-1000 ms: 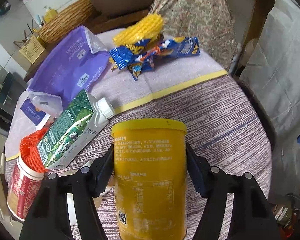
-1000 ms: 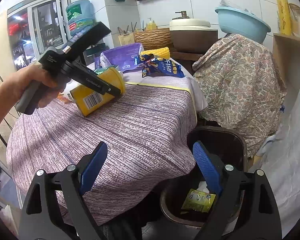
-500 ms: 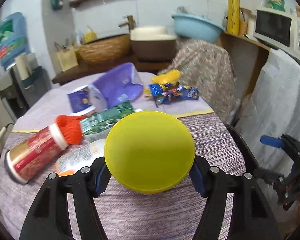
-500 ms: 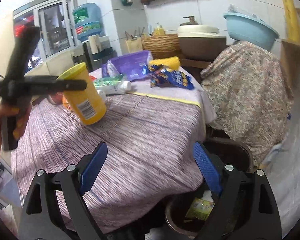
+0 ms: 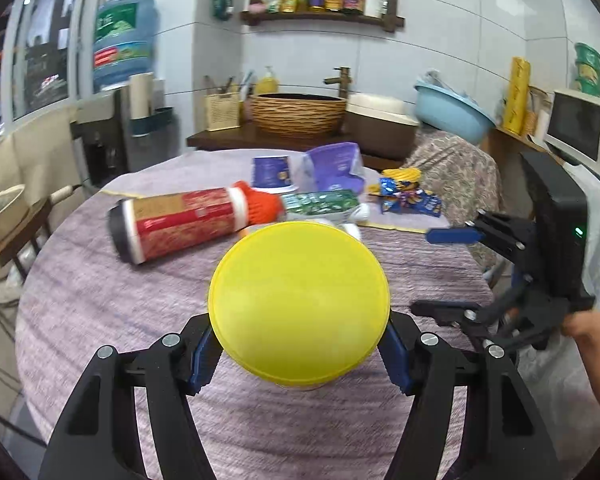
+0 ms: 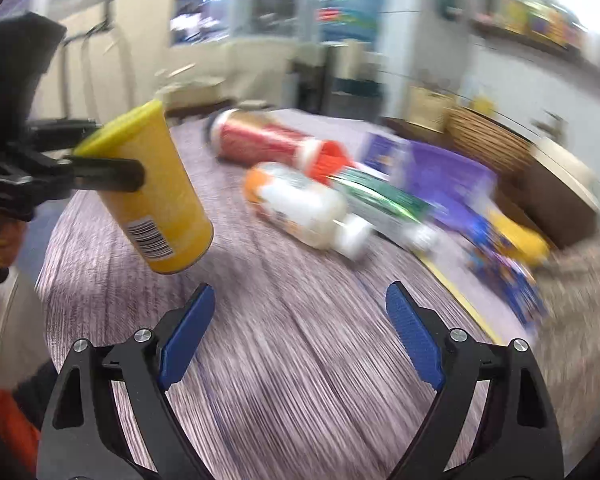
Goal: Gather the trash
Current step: 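Grasp the orange-and-white bottle with the right gripper while the left holds the yellow can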
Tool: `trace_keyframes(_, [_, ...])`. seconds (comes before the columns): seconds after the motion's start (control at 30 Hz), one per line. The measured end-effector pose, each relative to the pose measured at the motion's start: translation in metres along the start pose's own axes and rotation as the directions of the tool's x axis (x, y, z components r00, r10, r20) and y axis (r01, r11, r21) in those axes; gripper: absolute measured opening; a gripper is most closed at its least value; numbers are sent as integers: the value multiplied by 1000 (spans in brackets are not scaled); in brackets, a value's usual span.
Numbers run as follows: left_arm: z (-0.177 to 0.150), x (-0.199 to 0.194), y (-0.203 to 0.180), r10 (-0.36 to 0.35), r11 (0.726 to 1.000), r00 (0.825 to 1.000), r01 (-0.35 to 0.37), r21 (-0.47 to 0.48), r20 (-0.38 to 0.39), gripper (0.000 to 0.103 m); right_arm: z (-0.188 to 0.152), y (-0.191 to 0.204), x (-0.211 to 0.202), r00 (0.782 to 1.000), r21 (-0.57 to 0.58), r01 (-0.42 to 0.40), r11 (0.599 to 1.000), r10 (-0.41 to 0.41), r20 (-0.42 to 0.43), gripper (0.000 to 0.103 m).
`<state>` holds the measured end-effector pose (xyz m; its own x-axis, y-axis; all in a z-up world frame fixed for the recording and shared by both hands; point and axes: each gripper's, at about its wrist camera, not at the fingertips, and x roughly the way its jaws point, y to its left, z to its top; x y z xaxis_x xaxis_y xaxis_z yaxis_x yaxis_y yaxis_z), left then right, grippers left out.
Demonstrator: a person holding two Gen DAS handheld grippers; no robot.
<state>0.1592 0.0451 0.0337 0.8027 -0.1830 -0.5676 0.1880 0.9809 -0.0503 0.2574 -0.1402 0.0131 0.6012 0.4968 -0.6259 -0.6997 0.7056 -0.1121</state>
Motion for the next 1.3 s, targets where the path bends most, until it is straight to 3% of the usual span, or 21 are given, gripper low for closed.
trace_keyframes(0.17, [-9,-16,18,59,998,998,-58,-37,16,66,46,20,44,998,-185,-35,982,24,-61,86])
trace_keyframes(0.37, [-18,-23,31,58,997,998,-58,-58,8,66,86,32,97,981,-424,-62,904,-23,-192,86])
trace_keyframes(0.5, [-22,-26,34,58,996,998,-57,-66,11,66,96,35,132,955,-516,-98,851,-65,-289,85])
trace_keyframes(0.6, [-24,-24,35,62,996,998,-61,-65,6,66,92,41,149,940,-580,-95,809,-119,-320,79])
trace_keyframes(0.67, [-26,-25,37,58,996,998,-57,-74,4,66,90,44,160,930,-612,-104,784,-142,-339,66])
trace_keyframes(0.77, [-27,-26,41,58,995,998,-57,-87,3,66,87,48,169,920,-643,-91,761,-183,-347,65])
trace_keyframes(0.9, [-29,-29,43,58,994,998,-58,-95,4,66,89,45,171,919,-628,-72,775,-193,-343,64])
trace_keyframes(1.03, [-31,-31,41,73,993,997,-72,-91,9,66,89,48,162,933,-634,-18,773,-215,-289,64])
trace_keyframes(1.3, [-33,-34,40,68,992,998,-66,-112,11,66,87,40,99,977,-485,73,871,-160,-141,63])
